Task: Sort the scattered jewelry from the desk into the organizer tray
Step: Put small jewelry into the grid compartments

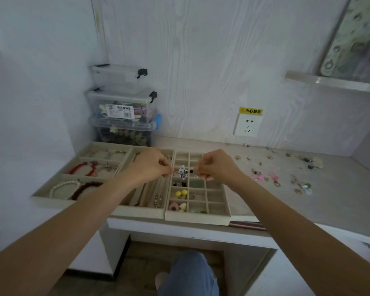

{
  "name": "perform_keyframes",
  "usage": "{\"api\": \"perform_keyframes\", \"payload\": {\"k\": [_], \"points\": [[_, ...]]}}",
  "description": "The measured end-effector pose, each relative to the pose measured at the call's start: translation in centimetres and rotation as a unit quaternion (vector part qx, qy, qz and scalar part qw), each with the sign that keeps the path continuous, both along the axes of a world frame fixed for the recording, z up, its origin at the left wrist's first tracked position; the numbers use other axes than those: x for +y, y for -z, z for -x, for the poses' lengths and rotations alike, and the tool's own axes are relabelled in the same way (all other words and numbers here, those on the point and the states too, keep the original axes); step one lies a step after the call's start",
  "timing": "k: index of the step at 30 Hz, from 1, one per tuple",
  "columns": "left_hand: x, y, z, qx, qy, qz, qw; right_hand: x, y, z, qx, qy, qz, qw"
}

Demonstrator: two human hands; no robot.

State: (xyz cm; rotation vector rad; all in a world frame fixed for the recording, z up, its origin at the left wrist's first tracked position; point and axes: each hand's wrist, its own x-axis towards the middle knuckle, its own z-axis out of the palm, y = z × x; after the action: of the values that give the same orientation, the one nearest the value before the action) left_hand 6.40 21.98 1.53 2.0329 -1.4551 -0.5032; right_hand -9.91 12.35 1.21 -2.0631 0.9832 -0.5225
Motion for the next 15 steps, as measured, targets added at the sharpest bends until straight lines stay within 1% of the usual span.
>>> {"api": "perform_keyframes", "payload": {"k": [4, 7, 10, 15], "points": [[0.0, 0.2, 0.3, -0.031, 0.012, -0.020, 0.999, 0.2, 0.4, -1.2, 0.092, -0.008, 0.041, 0.995], [-0.4, 0.5, 0.3, -0.054, 0.021, -0.026, 0.998, 0.4, 0.7, -1.7, 0.136, -0.018, 0.076, 0.988], [-0.6, 0.9, 0.2, -0.053, 0.047, -0.039, 0.997, 0.4, 0.8, -1.9, 0.158, -0.026, 0.116, 0.980], [-0.8, 1.0, 0.1, -0.059, 0.071, -0.045, 0.995, 0.2, 0.8, -2.3, 0.170, -0.027, 0.129, 0.977]]}}
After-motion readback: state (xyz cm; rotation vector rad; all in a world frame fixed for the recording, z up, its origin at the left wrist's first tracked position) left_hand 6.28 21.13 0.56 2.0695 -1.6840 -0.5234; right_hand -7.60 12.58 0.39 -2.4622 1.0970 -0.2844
